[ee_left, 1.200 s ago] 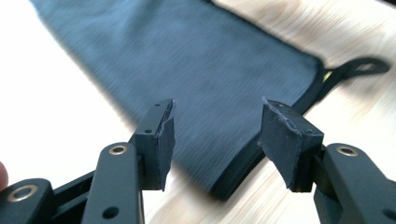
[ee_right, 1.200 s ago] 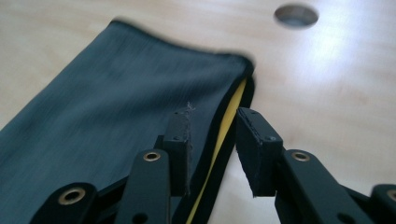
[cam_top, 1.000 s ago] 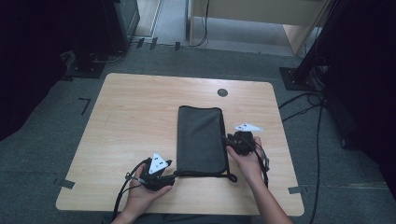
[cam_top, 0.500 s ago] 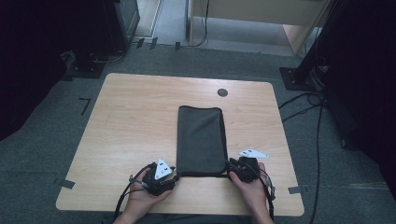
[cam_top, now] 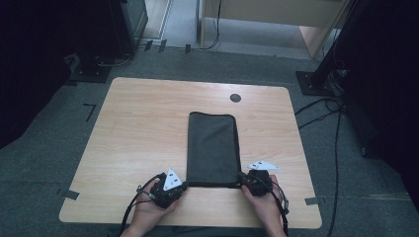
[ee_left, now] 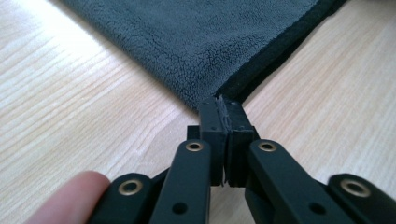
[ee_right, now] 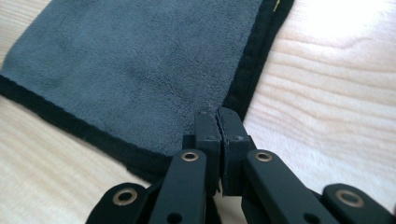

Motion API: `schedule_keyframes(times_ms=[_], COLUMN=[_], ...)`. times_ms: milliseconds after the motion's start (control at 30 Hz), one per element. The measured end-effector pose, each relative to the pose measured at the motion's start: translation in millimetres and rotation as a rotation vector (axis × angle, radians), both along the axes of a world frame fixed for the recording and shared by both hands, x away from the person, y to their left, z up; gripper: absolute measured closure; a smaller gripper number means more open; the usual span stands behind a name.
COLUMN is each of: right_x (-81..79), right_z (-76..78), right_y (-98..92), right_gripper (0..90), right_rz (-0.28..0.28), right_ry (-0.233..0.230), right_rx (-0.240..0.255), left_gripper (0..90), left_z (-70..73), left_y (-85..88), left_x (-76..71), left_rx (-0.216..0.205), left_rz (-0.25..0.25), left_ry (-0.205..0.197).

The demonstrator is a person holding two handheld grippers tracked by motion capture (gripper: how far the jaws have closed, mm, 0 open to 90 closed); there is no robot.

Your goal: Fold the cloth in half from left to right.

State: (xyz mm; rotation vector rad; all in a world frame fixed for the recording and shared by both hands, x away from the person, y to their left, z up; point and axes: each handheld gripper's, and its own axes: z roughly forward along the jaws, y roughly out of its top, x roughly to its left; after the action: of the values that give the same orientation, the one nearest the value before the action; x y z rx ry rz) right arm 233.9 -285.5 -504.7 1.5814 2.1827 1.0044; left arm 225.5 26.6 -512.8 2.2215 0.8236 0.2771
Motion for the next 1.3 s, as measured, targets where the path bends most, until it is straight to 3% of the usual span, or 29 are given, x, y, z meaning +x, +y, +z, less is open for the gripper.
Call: schedule_keyframes(times_ms=[233, 300, 367, 467, 567, 633, 667, 700, 767, 967, 1100, 1200, 1267, 1300], right_x=[-12.0, -14.6, -16.3, -15.7, -15.3, -15.2, -15.0, -14.9, -15.1, -20.0, -34.3, -42.4, -43.8, -43.4], right_z=[-0.9, -1.2, -1.9, -2.1, -2.6, -2.7, -2.8, -2.8, -2.8, -2.0, -1.9, -2.1, -1.4, -0.1], right_y=[-8.2, -8.9, -9.5, -9.1, -8.8, -8.9, -8.9, -8.7, -8.1, -2.4, 2.1, 3.2, -0.1, -2.1], right_gripper=[88.6, 88.5, 88.3, 88.3, 88.2, 88.2, 88.2, 88.2, 88.2, 88.3, 88.1, 83.6, 73.1, 70.2], right_rz=[-0.015, -0.014, -0.013, -0.013, -0.007, -0.006, -0.006, -0.006, -0.006, 0.018, 0.047, 0.056, 0.046, 0.036], right_ry=[0.003, 0.006, 0.005, 0.009, 0.004, 0.004, 0.006, 0.006, 0.002, 0.010, 0.012, 0.001, -0.012, -0.012], right_rx=[-0.005, 0.000, 0.004, 0.008, 0.003, 0.004, 0.006, 0.003, -0.005, -0.013, -0.013, -0.014, 0.002, 0.016], left_gripper=[90.0, 90.0, 88.5, 68.8, 62.7, 68.2, 75.0, 81.5, 86.2, 88.0, 87.9, 85.6, 71.9, 65.2], left_z=[2.8, 2.3, 1.8, 0.9, -0.2, -0.6, -1.7, -1.5, -0.7, 2.4, 1.6, -0.9, -1.4, -0.9], left_y=[7.9, 9.5, 10.1, 1.7, -9.9, -13.3, -17.8, -18.3, -17.5, -6.8, 0.9, 4.0, 5.5, 9.4], left_x=[-3.4, -6.3, -9.9, -11.4, -12.7, -12.3, -10.1, -8.4, -5.7, -14.9, -25.0, -31.4, -31.8, -29.6], left_rx=[0.017, -0.008, -0.074, -0.108, -0.067, -0.042, -0.005, -0.006, -0.009, 0.032, 0.018, 0.004, -0.001, -0.037], left_rz=[-0.004, -0.001, 0.003, -0.008, -0.016, -0.009, 0.008, 0.006, -0.006, -0.063, -0.063, -0.070, -0.069, -0.068], left_ry=[0.024, 0.034, 0.029, 0.026, -0.002, -0.012, -0.022, -0.017, -0.001, -0.004, 0.006, -0.020, -0.024, -0.008])
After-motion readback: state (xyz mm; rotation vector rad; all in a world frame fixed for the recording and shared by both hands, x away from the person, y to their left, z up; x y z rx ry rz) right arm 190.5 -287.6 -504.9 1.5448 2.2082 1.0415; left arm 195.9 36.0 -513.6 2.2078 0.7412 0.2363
